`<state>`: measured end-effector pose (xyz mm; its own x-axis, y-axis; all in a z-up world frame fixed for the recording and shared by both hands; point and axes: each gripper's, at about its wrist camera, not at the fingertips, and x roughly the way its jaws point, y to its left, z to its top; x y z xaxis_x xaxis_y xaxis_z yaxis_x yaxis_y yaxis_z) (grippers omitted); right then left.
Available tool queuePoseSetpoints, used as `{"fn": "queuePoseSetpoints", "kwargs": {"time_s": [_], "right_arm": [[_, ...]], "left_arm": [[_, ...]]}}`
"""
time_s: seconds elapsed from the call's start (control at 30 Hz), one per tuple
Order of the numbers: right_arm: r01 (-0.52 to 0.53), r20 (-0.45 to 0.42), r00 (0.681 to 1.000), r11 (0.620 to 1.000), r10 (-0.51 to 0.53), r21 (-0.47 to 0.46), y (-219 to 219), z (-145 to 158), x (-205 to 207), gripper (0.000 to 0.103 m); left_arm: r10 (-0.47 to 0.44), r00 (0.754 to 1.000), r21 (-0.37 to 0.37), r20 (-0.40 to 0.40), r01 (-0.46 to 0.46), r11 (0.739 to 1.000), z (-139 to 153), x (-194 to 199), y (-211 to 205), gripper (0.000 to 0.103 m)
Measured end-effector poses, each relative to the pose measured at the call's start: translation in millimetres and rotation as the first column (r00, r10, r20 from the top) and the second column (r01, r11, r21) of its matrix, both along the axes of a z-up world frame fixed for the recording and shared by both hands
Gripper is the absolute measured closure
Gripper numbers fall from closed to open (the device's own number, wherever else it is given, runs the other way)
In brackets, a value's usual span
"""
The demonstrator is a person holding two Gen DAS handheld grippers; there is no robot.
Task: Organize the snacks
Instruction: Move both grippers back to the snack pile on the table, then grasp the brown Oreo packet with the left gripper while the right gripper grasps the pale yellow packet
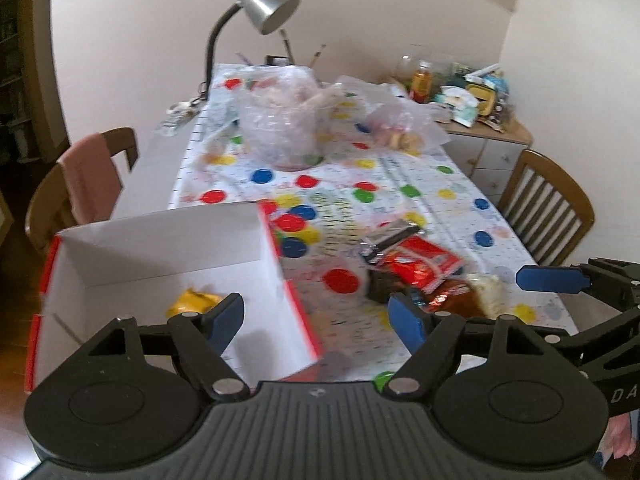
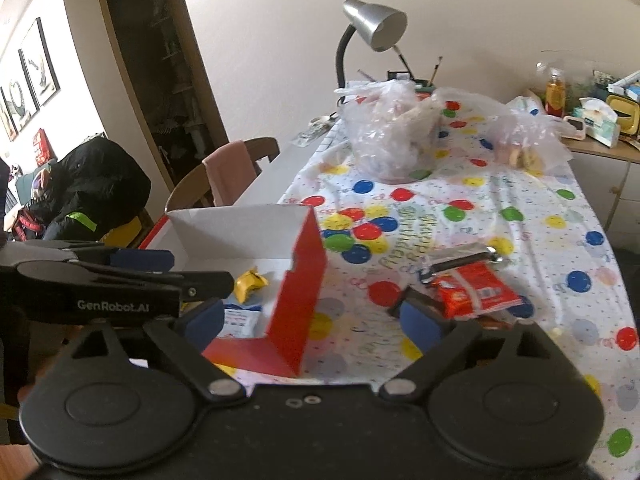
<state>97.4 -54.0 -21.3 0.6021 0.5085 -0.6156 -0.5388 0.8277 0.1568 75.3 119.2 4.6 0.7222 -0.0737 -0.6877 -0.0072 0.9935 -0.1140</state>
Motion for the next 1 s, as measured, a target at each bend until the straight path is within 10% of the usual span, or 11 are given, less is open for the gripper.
{"fn": "queuePoseSetpoints", "kwargs": {"time_s": [0.6,1.0], "right_arm": [[0.128,-0.088,0.987,0.99,-0.132,-0.055,-142,-37,54,0.001],[0.308,-0.302,0.907,0.951,-0.295,-0.006,-196,-91,121,0.008]], "left_arm": [[-0.15,0.975,-0.1,-0.165,0.135,0.986,-59,63,-117,0.023],[-0.151,0.949,-0.117,-0.276,0.122,0.986,-96,123,-158,0.023]]}}
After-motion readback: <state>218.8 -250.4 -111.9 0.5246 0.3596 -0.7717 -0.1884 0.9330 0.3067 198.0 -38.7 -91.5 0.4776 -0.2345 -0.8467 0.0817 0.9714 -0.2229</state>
